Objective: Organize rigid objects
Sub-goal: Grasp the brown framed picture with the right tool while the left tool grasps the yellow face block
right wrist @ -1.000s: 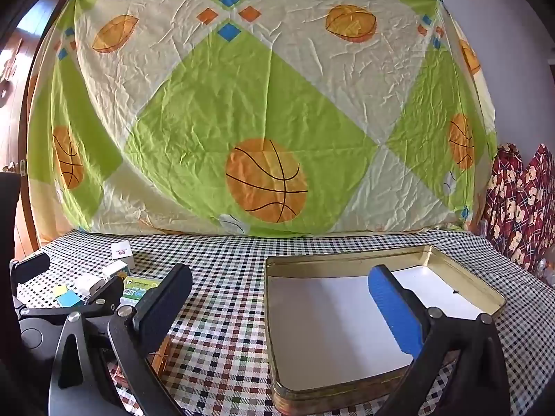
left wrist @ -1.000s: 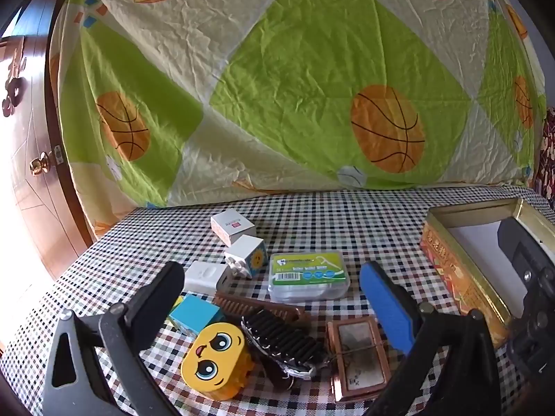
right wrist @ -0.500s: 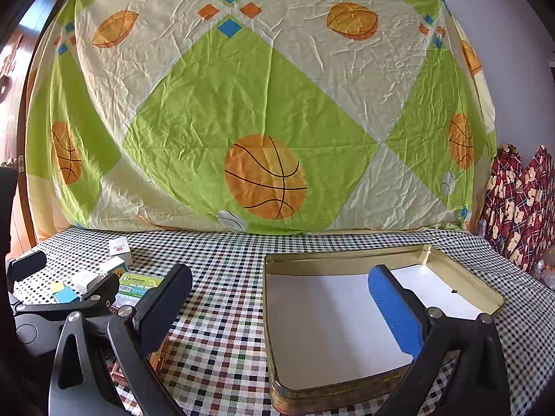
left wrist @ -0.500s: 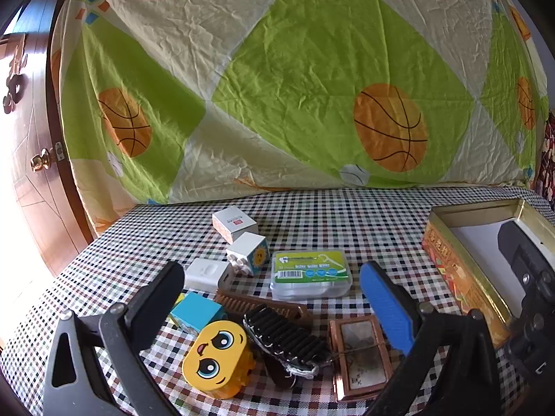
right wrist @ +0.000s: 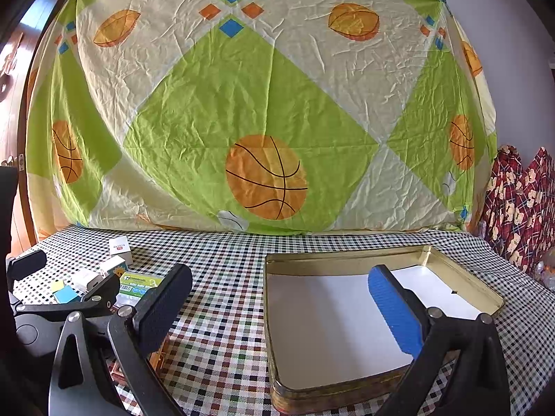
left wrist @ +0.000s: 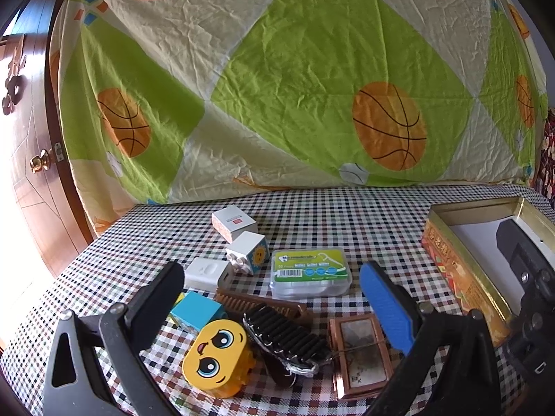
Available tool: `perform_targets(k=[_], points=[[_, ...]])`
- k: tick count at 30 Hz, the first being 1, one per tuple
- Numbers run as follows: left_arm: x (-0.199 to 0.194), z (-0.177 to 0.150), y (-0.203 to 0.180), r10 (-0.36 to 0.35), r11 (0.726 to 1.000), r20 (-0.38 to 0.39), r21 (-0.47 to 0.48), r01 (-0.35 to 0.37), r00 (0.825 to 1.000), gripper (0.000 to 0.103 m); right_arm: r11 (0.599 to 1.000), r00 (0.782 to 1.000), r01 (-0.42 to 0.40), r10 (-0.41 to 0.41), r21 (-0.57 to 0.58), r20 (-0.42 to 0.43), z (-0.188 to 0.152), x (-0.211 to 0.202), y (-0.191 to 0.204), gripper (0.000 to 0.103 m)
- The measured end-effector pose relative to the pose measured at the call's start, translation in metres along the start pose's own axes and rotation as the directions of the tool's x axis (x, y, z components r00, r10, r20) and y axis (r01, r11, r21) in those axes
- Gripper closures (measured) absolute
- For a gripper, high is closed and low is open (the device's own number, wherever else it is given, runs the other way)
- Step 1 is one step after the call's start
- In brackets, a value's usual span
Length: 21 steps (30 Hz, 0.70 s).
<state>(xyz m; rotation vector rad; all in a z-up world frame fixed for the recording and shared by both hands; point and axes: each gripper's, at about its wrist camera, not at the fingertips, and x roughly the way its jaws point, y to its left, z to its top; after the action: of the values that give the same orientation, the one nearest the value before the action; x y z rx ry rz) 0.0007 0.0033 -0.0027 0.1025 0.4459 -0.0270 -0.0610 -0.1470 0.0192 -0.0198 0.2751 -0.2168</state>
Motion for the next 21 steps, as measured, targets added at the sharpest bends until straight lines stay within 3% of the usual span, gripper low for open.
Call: perform_targets(k=[7, 12, 14, 16, 18, 21], points=[[-0.005, -0.006, 0.007, 0.03, 0.999, -0.038, -0.014, -0.031, 0.999, 0.0, 1.0, 1.0, -0.022, 0.022, -0.007, -0.014, 0.001, 0.002, 0.002, 0.001], [-0.017, -0.02, 0.028, 0.107, 0.994, -0.108, -0.024, -0.111, 0.988, 0.0, 0.997, 0.997, -0.071, 0.071, -0.014, -0.037, 0.0, 0.004, 0.006, 0.002], [-0.023, -0.026, 0.041, 0.119, 0.991, -0.134, -0.043, -0.125, 0.984, 0.0, 0.995, 0.994, -0.1, 0.099, -0.022, -0.047, -0.001, 0.005, 0.009, 0.005], [-0.027, -0.032, 0.052, 0.135, 0.989, -0.157, -0.039, -0.143, 0.978, 0.0, 0.989, 0.989, -0.14, 0.137, -0.039, -0.063, -0.001, 0.005, 0.014, 0.015], [-0.028, -0.037, 0.057, 0.178, 0.983, -0.182, 0.0, -0.181, 0.967, 0.0, 0.98, 0.978, -0.192, 0.187, -0.048, -0.089, -0.003, 0.007, 0.019, 0.019], [-0.034, -0.046, 0.067, 0.215, 0.976, -0.19, 0.02, -0.215, 0.958, 0.001, 0.948, 0.936, -0.315, 0.303, -0.04, -0.182, -0.007, 0.014, 0.03, 0.019]])
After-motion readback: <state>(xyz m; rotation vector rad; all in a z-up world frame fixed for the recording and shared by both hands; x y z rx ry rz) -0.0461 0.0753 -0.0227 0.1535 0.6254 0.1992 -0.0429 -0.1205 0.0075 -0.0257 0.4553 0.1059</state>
